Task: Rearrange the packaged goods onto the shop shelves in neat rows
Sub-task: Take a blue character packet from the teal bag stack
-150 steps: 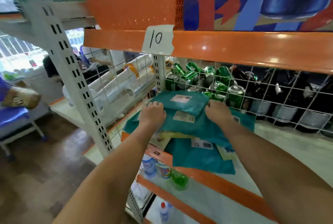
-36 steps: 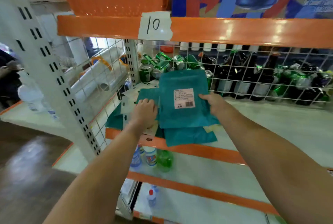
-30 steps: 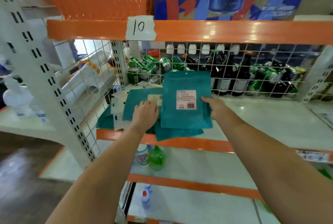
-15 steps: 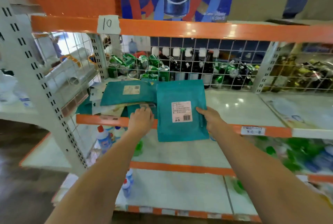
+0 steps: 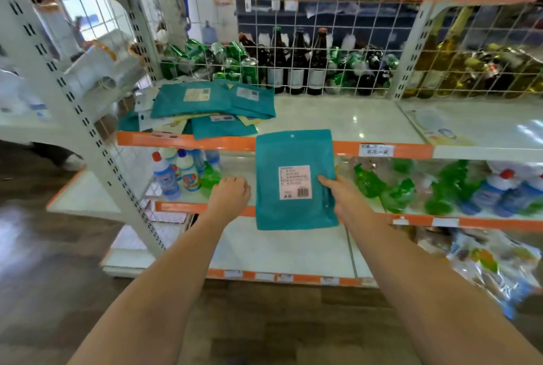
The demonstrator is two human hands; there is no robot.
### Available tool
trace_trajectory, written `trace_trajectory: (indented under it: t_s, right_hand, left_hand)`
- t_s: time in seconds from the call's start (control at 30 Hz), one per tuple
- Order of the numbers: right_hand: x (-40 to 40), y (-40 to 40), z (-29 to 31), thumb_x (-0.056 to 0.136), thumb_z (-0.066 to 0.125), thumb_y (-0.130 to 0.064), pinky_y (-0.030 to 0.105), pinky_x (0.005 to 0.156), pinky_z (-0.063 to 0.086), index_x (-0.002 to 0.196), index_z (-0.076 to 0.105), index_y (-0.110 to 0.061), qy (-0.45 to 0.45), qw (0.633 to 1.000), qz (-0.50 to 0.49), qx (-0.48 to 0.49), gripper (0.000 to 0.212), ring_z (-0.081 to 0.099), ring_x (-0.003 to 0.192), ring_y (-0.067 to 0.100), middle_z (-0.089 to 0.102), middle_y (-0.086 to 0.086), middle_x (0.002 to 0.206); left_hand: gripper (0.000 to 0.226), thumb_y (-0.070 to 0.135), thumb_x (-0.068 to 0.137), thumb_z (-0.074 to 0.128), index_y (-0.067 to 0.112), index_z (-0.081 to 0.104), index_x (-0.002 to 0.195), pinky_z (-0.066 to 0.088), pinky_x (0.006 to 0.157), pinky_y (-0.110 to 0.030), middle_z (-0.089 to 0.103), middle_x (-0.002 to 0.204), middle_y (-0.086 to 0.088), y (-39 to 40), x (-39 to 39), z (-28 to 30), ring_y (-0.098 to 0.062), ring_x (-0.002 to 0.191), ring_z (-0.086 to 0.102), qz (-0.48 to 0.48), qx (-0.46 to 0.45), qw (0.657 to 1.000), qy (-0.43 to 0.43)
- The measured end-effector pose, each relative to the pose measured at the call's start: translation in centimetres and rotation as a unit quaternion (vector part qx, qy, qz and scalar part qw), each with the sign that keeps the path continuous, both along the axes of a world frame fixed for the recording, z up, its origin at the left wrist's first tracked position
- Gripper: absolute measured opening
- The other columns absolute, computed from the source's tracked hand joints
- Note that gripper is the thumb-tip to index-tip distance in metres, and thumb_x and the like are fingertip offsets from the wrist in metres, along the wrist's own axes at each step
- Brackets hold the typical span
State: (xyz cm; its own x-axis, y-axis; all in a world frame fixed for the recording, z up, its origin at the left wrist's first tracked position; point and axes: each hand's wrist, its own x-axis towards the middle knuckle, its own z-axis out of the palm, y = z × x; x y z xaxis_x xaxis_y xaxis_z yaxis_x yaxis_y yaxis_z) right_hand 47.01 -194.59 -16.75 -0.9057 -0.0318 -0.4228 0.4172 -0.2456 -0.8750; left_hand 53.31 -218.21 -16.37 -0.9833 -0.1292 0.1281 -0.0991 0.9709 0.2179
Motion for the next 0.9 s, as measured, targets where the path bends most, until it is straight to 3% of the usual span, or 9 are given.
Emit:
trace_trajectory:
  t_s: [0.13, 0.23, 0.33, 0.4, 0.47, 0.57, 0.73, 0.83, 0.9]
  right_hand:
    - [0.7, 0.3, -0.8, 0.09, 0.06, -0.008, 0.05, 0.089, 0.051, 0.119, 0.06, -0.004, -0.013, 0.999, -0.028, 0.006, 0.03, 0.064, 0.086, 0.029, 0.066, 0.016, 0.115]
    - [1.2, -0.3, -1.1, 0.09, 0.061, -0.011, 0.047, 0.086, 0.052, 0.105, 0.062, -0.01, -0.027, 0.999, -0.04, -0.003, 0.015, 0.063, 0.086, 0.029, 0.066, 0.014, 0.11]
    - [1.4, -0.5, -0.9, 0.089, 0.063, -0.013, 0.05, 0.09, 0.051, 0.11, 0.062, -0.01, -0.038, 0.998, -0.043, -0.011, 0.021, 0.063, 0.094, 0.031, 0.067, 0.012, 0.105]
    - [1.3, -0.7, -0.8, 0.089, 0.063, -0.013, 0.053, 0.093, 0.05, 0.112, 0.062, -0.01, -0.045, 0.998, -0.035, -0.017, 0.024, 0.064, 0.098, 0.032, 0.068, 0.011, 0.104]
    - [1.2, -0.8, -0.6, 0.088, 0.063, -0.013, 0.053, 0.094, 0.049, 0.111, 0.062, -0.011, -0.05, 0.998, -0.027, -0.024, 0.023, 0.064, 0.102, 0.033, 0.069, 0.011, 0.106]
    - [1.3, -0.9, -0.3, 0.089, 0.063, -0.014, 0.053, 0.093, 0.049, 0.109, 0.062, -0.012, -0.05, 0.998, -0.021, -0.032, 0.021, 0.064, 0.101, 0.033, 0.069, 0.011, 0.107]
    - [2.0, -0.3, 0.1, 0.092, 0.057, -0.011, 0.046, 0.076, 0.053, 0.105, 0.06, -0.012, -0.056, 0.996, 0.005, -0.067, 0.014, 0.064, 0.084, 0.027, 0.067, 0.008, 0.096]
    - [2.4, 0.0, 0.3, 0.091, 0.059, -0.013, 0.049, 0.079, 0.052, 0.12, 0.056, -0.011, -0.067, 0.996, 0.016, -0.062, 0.029, 0.063, 0.092, 0.03, 0.065, 0.012, 0.111]
    - [2.6, -0.1, 0.5, 0.091, 0.06, -0.013, 0.05, 0.082, 0.052, 0.119, 0.057, -0.01, -0.073, 0.996, 0.023, -0.052, 0.029, 0.063, 0.095, 0.032, 0.065, 0.013, 0.115]
  left_hand:
    - [0.027, 0.024, 0.097, 0.042, 0.008, 0.062, 0.102, 0.044, 0.084, -0.038, 0.063, 0.109, -0.014, 0.9, 0.5, -0.1, -0.032, 0.104, 0.055, -0.013, 0.041, 0.999, 0.009]
    - [0.027, 0.027, 0.096, 0.041, 0.01, 0.062, 0.099, 0.047, 0.085, -0.039, 0.063, 0.108, -0.012, 0.7, 0.7, -0.9, -0.03, 0.099, 0.057, 0.01, 0.089, 0.995, -0.031]
    - [0.028, 0.028, 0.098, 0.044, 0.007, 0.061, 0.105, 0.048, 0.088, -0.038, 0.065, 0.111, -0.012, 0.8, 0.8, -1.0, -0.029, 0.101, 0.059, 0.026, 0.199, 0.977, -0.072]
    - [0.029, 0.027, 0.099, 0.045, 0.005, 0.057, 0.113, 0.047, 0.092, -0.036, 0.063, 0.118, -0.01, 1.5, 1.1, -0.5, -0.026, 0.105, 0.06, 0.02, 0.362, 0.925, -0.117]
    - [0.025, 0.029, 0.1, 0.045, 0.013, 0.051, 0.118, 0.045, 0.089, -0.032, 0.06, 0.119, 0.001, 2.3, 1.9, 0.3, -0.019, 0.104, 0.058, 0.029, 0.515, 0.838, -0.178]
    - [0.031, 0.028, 0.097, 0.051, 0.014, 0.051, 0.125, 0.049, 0.08, -0.028, 0.061, 0.116, -0.001, 2.2, 1.9, 0.1, -0.018, 0.104, 0.057, 0.05, 0.6, 0.773, -0.198]
    - [0.032, 0.02, 0.093, 0.059, 0.012, 0.056, 0.124, 0.049, 0.079, -0.029, 0.062, 0.122, -0.006, 2.0, 1.9, -1.0, -0.021, 0.107, 0.057, 0.068, 0.644, 0.74, -0.181]
    - [0.036, 0.018, 0.093, 0.058, 0.008, 0.053, 0.127, 0.048, 0.087, -0.035, 0.061, 0.125, -0.008, 2.0, 2.1, -1.6, -0.023, 0.109, 0.057, 0.074, 0.659, 0.725, -0.185]
    - [0.035, 0.015, 0.093, 0.057, 0.006, 0.052, 0.128, 0.05, 0.083, -0.034, 0.061, 0.125, -0.008, 2.0, 2.2, -1.8, -0.023, 0.107, 0.057, 0.074, 0.667, 0.717, -0.188]
